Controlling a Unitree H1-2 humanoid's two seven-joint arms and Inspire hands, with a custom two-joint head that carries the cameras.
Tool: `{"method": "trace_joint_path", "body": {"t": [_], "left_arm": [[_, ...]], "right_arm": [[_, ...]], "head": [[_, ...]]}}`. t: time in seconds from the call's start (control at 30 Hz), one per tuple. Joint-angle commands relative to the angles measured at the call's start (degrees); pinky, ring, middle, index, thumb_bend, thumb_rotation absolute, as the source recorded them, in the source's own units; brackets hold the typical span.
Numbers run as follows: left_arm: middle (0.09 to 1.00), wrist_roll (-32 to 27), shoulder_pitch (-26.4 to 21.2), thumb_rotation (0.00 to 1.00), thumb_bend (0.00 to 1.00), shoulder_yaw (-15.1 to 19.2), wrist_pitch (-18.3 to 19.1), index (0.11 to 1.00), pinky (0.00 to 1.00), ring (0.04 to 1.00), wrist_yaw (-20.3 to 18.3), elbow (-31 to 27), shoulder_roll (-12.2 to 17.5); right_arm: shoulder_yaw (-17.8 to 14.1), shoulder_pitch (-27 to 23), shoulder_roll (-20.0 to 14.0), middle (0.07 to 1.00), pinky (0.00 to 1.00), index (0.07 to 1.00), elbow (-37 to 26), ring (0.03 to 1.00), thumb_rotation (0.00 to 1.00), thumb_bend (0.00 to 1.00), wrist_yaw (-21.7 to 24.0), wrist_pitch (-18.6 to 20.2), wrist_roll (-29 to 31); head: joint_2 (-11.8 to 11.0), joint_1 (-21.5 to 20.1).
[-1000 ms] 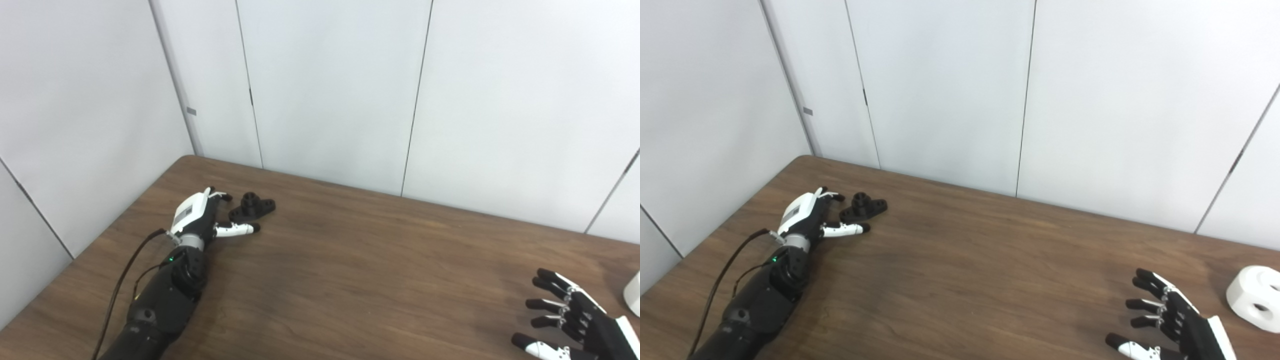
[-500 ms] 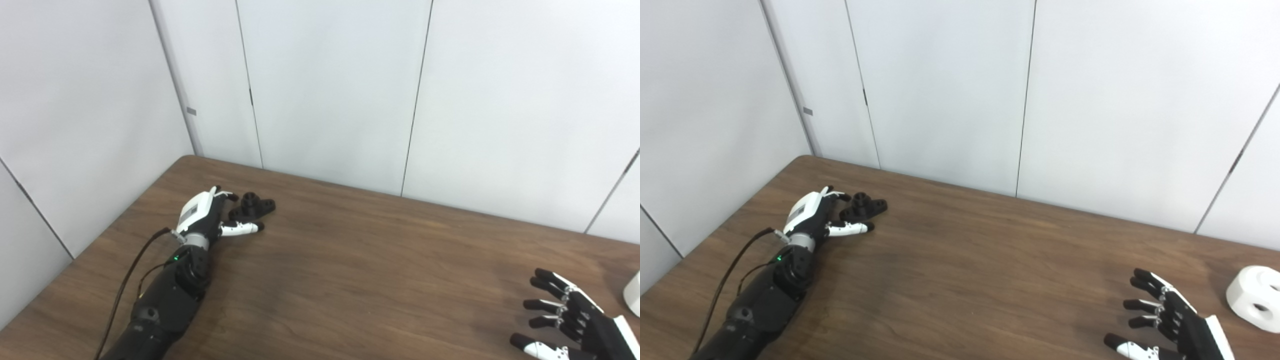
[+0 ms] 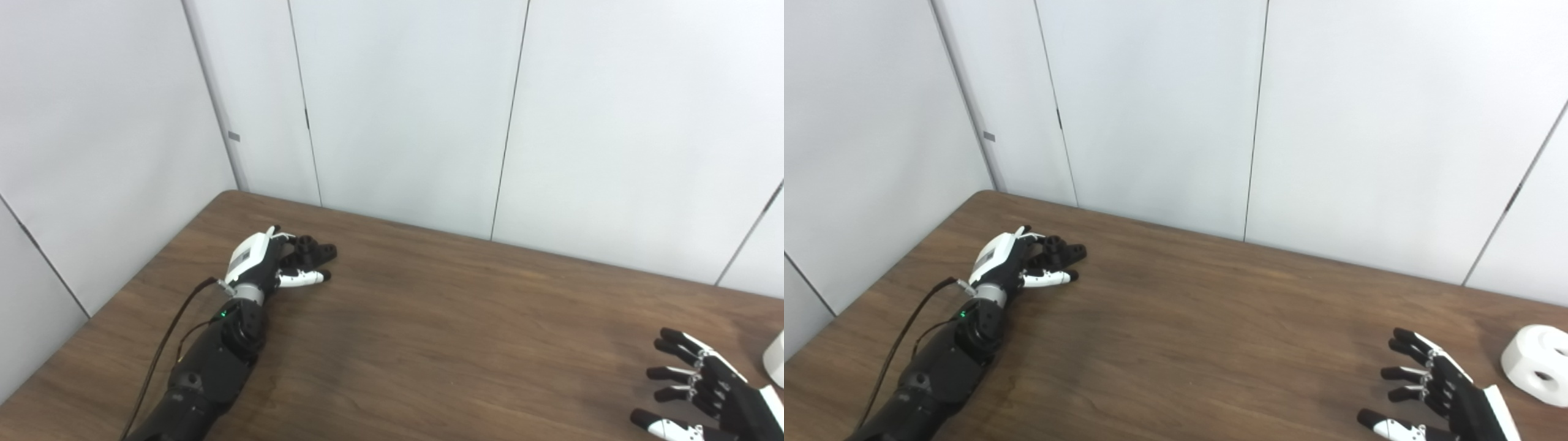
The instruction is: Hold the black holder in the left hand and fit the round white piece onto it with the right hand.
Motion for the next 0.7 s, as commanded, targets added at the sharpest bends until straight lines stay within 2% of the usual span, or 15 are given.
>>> {"method": "trace_joint_path", "body": {"t": [0.0,0.23,0.37,0.57,0.67], "left_arm": [[0.889,2.32,0.59,0.06,0.53,-2.75,-0.28,0.490,1.00,0.990,-0.15,2.00,-1.64],[0.858,6.10,0.91,0.06,0.52,-5.14,0.32,0.485,1.00,0.952,5.28,3.26,-1.34],[0.859,6.99,0.97,0.05,0.52,-5.49,0.59,0.484,1.00,0.957,7.35,4.04,-1.20],[0.852,7.62,2.27,0.06,0.52,-5.92,0.64,0.484,1.00,0.952,8.34,2.46,-0.74],[0.845,6.60,3.44,0.06,0.52,-5.76,-1.89,0.484,1.00,0.937,8.31,0.85,-1.07]], "right_arm": [[-0.68,-0.90,-0.75,0.814,0.54,0.816,-2.11,0.671,0.00,0.65,-0.09,-0.31,0.74],[-0.63,-0.63,-1.08,0.824,0.55,0.826,-2.51,0.684,0.00,0.63,0.03,0.44,0.62],[-0.51,-0.79,-1.02,0.830,0.55,0.832,-1.62,0.690,0.00,0.62,0.07,-0.36,0.75],[-0.15,-1.18,-0.78,0.832,0.55,0.832,-0.68,0.690,0.00,0.61,-0.11,-0.82,0.29],[0.00,-1.58,-0.41,0.827,0.55,0.829,-0.11,0.685,0.00,0.61,-0.26,-1.18,0.39]], "head": [[0.08,0.05],[0.51,0.61],[0.63,1.06],[0.57,1.10],[0.64,-0.31]]}}
